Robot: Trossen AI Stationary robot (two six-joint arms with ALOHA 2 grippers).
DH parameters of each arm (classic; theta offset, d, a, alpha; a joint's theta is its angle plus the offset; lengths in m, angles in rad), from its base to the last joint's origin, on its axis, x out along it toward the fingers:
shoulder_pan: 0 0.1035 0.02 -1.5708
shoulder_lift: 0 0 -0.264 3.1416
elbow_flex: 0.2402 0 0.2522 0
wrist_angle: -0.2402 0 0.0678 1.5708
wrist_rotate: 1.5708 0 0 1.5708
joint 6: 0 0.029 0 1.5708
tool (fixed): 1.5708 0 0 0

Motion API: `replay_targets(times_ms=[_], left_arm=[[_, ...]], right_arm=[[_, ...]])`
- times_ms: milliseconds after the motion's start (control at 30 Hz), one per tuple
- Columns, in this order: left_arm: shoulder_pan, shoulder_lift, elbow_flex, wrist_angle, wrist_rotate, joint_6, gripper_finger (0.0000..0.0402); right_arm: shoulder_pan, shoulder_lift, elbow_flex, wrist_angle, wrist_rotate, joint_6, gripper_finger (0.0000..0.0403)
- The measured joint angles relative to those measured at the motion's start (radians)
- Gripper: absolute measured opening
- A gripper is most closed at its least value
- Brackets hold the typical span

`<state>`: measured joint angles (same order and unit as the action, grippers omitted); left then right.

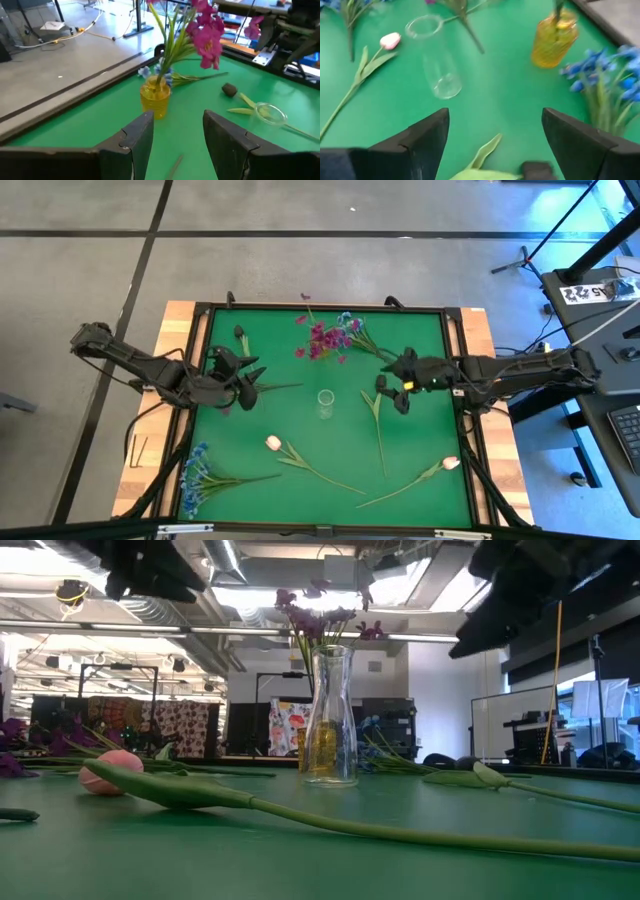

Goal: Sort flowers into vase by color
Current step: Put the bottom flowers into the yellow vase

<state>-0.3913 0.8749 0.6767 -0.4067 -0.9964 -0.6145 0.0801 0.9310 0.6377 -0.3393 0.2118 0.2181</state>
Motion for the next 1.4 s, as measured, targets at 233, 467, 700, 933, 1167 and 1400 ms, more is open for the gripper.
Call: replay_targets(times_ms=[233, 467, 700, 933, 1167, 1400], left_arm=[[-0.044, 0.001, -0.137, 0.170, -0.051, -0.096, 0.0166], [-0.063, 0.003, -0.210, 0.285, -0.036, -0.143, 0.0166], [-0.063, 0.003, -0.218, 0.289, -0.017, -0.146, 0.0166], [-0.063, 0.003, -0.218, 0.289, -0.015, -0.146, 0.0166], [-0.063, 0.003, -0.218, 0.289, -0.012, -0.165, 0.0166], [-0.063, 0.003, -0.218, 0.289, -0.011, -0.165, 0.0166]], right_arm=[[0.096, 0.002, -0.047, -0.015, 0.020, 0.139, 0.0317], [0.096, 0.007, -0.082, -0.027, 0.065, 0.197, 0.0317], [0.097, 0.007, -0.107, -0.020, 0.180, 0.242, 0.0317], [0.097, 0.008, -0.158, 0.009, 0.177, 0.276, 0.0317], [0.097, 0.008, -0.242, 0.119, 0.146, 0.300, 0.0317], [0.096, 0.019, -0.310, 0.262, 0.154, 0.329, 0.0317]])
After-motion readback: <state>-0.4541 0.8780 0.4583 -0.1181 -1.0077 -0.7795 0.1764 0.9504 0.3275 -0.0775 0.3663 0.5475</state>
